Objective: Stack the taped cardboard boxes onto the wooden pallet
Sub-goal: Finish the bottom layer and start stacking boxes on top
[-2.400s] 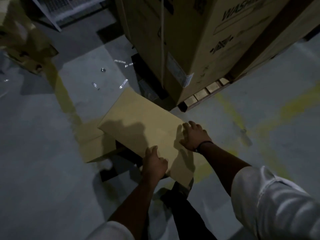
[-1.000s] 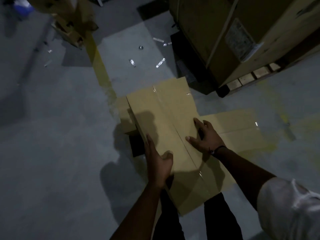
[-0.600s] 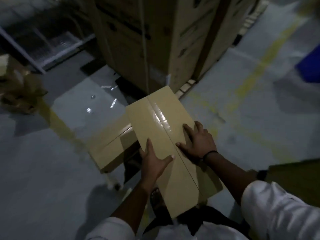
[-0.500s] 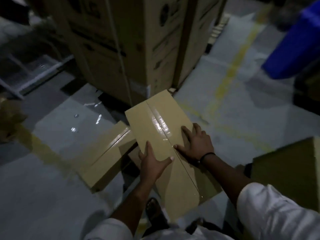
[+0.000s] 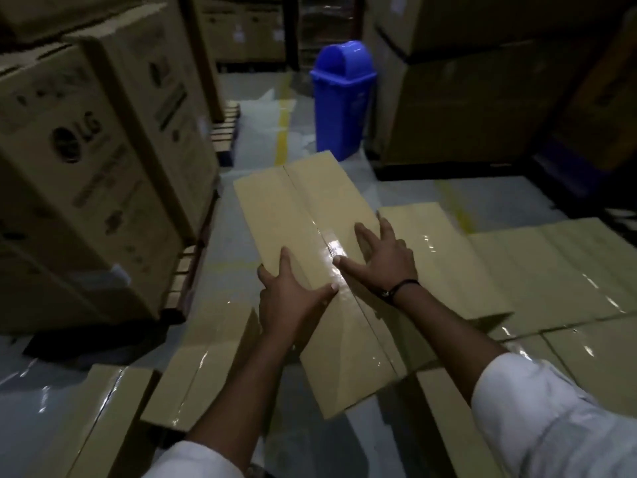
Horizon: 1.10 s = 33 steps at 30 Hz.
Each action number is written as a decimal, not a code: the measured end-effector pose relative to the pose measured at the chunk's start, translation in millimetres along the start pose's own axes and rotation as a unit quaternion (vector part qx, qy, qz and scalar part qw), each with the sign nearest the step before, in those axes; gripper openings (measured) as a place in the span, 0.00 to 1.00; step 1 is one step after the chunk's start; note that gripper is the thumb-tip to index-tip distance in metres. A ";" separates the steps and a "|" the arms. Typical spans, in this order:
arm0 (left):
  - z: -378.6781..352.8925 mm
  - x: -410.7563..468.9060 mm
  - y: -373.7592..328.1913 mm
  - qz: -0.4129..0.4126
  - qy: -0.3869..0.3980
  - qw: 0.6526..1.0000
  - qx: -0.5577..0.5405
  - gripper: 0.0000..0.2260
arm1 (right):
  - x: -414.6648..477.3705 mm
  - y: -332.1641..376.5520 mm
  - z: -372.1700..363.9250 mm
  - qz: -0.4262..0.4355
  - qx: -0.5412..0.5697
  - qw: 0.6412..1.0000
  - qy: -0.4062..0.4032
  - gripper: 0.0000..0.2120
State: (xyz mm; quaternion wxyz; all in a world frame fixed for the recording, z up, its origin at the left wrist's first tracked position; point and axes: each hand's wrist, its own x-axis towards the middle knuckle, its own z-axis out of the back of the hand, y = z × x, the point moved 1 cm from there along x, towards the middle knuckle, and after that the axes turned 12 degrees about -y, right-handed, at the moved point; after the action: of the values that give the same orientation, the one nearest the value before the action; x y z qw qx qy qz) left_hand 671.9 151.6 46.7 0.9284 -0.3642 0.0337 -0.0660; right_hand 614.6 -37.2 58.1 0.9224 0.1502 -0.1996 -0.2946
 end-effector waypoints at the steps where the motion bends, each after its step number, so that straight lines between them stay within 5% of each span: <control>1: -7.6 -14.0 -21.2 -0.014 0.013 1.000 0.004 0.56 | -2.8 -20.4 20.3 -0.002 -0.011 1.000 -0.018 0.45; 16: -157.8 -185.3 -231.9 -0.217 0.217 0.951 -0.023 0.54 | -74.6 -305.2 210.5 -0.209 -0.091 0.970 -0.089 0.47; 33: -308.4 -177.8 -292.9 -0.344 0.417 0.841 0.017 0.53 | -96.3 -432.8 214.4 -0.456 -0.115 0.882 -0.038 0.52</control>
State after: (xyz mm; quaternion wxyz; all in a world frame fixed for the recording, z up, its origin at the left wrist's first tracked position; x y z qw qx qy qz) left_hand 433.3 -242.0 22.7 0.7503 -0.2744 0.2893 -0.5273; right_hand 235.5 -351.4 47.9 0.6888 0.1060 -0.1088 -0.7088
